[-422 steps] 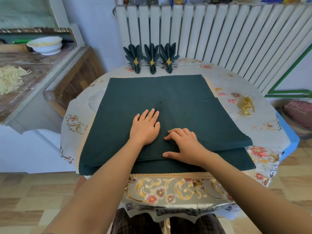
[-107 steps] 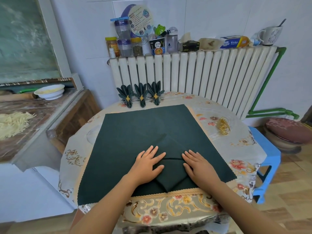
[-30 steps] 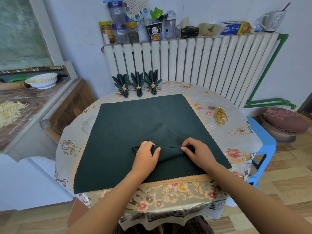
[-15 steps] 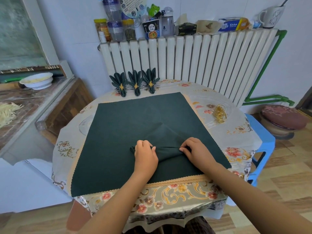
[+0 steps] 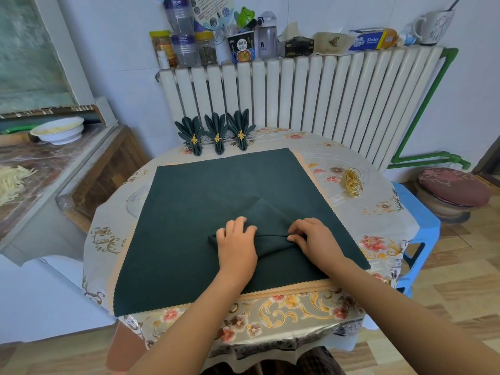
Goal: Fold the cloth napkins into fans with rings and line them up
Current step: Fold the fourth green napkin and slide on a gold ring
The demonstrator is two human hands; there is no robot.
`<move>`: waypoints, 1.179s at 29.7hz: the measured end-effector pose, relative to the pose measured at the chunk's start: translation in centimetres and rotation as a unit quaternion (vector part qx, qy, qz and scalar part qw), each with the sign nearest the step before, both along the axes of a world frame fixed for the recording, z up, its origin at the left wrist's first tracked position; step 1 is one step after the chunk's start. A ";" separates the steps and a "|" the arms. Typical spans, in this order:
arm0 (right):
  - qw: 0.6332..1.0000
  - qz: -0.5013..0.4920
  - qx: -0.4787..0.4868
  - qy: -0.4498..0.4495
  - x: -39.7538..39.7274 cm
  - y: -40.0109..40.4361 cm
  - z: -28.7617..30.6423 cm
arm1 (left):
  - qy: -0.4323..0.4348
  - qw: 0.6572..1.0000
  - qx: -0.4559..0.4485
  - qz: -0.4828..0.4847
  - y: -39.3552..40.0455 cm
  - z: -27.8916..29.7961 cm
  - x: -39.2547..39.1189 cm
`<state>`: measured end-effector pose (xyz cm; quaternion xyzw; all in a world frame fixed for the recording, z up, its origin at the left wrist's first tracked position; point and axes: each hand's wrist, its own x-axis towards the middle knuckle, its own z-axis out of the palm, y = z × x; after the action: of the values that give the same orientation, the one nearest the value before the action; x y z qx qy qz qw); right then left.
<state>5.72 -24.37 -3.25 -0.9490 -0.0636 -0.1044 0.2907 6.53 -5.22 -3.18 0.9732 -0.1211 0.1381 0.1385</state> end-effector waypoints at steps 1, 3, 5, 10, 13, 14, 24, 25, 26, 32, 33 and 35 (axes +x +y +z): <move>1.000 -0.006 0.012 0.000 0.0 0.0 0.0 | 0.002 0.999 0.036 -0.040 -0.2 0.4 0.2; 0.999 -0.015 0.030 0.006 0.2 0.0 0.1 | 0.059 0.990 0.066 -0.107 -0.5 0.8 0.5; 0.999 -0.019 0.032 0.016 0.4 0.0 0.3 | 0.144 0.979 0.072 -0.128 -0.4 0.4 0.7; 0.997 -0.054 0.038 0.038 0.6 -0.4 0.2 | 0.195 0.966 0.111 -0.128 0.0 -0.5 0.9; 0.994 -0.069 0.059 0.068 0.7 -0.5 0.4 | 0.220 0.960 0.130 -0.119 -0.3 0.5 0.9; 0.993 -0.072 0.058 0.072 0.7 -0.4 0.5 | 0.207 0.962 0.136 -0.111 -0.6 1.0 1.0; 0.994 -0.081 0.028 0.069 0.5 -0.4 0.7 | 0.210 0.929 0.213 -0.219 -5.5 4.6 8.8; 0.994 -0.082 0.023 0.066 0.5 -0.4 0.7 | 0.212 0.925 0.227 -0.219 -5.8 4.8 9.4; 0.995 -0.081 0.017 0.061 0.5 -0.4 0.7 | 0.211 0.922 0.242 -0.218 -6.1 5.1 9.8; 0.996 -0.085 -0.021 0.031 0.3 -0.1 0.6 | 0.148 0.903 0.324 -0.243 -6.7 6.2 10.3; 0.995 -0.089 -0.027 0.026 0.2 -0.1 0.6 | 0.133 0.906 0.322 -0.242 -6.5 6.1 9.9; 0.994 -0.101 -0.037 0.010 0.1 0.1 0.5 | 0.090 0.915 0.318 -0.233 -5.7 5.7 8.9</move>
<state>5.80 -24.24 -2.75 -0.9617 0.0314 -0.1207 0.2442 15.41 -10.94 2.53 0.9184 -0.3690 -0.0323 -0.1392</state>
